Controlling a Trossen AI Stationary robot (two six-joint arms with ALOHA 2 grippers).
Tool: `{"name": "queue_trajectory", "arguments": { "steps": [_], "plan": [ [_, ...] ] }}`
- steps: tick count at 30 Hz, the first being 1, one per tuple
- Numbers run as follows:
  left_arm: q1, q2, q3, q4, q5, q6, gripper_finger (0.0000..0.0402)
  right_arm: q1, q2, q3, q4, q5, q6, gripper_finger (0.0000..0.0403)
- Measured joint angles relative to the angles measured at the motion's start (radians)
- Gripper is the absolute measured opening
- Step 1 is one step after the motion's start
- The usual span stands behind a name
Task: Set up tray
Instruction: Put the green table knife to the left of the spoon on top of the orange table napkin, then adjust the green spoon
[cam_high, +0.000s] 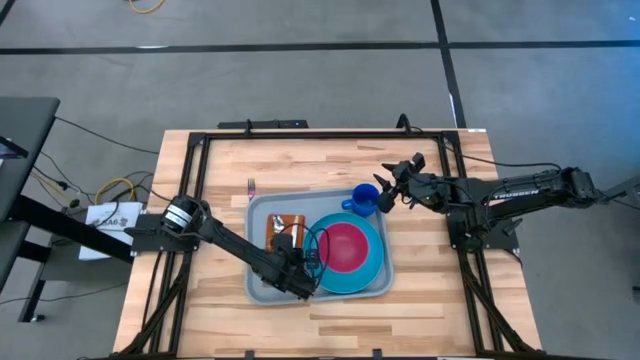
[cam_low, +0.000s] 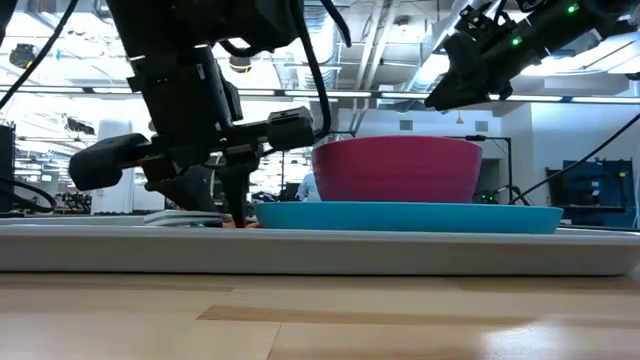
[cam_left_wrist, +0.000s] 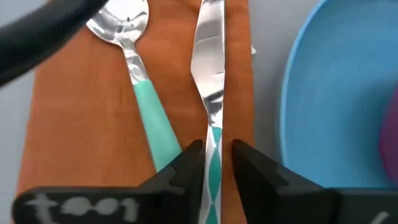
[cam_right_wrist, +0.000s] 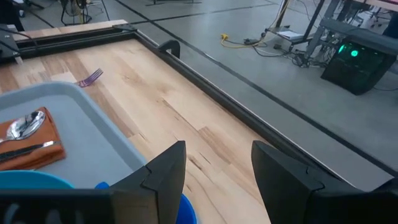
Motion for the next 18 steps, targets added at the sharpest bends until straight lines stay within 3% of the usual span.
{"name": "queue_trajectory", "arguments": {
  "steps": [7,14,18],
  "plan": [
    [0.009,0.000,0.047,-0.014,0.049,0.063,0.0103,0.000,0.000,0.000,0.000,0.000,-0.001,0.0177],
    [0.008,-0.002,0.164,-0.220,0.039,0.064,0.0104,0.000,0.000,0.000,0.000,0.000,-0.002,0.0177],
    [-0.005,-0.003,0.174,-0.247,0.036,0.017,0.0104,0.000,0.000,0.000,-0.001,0.000,-0.002,0.0177]
  ]
}}
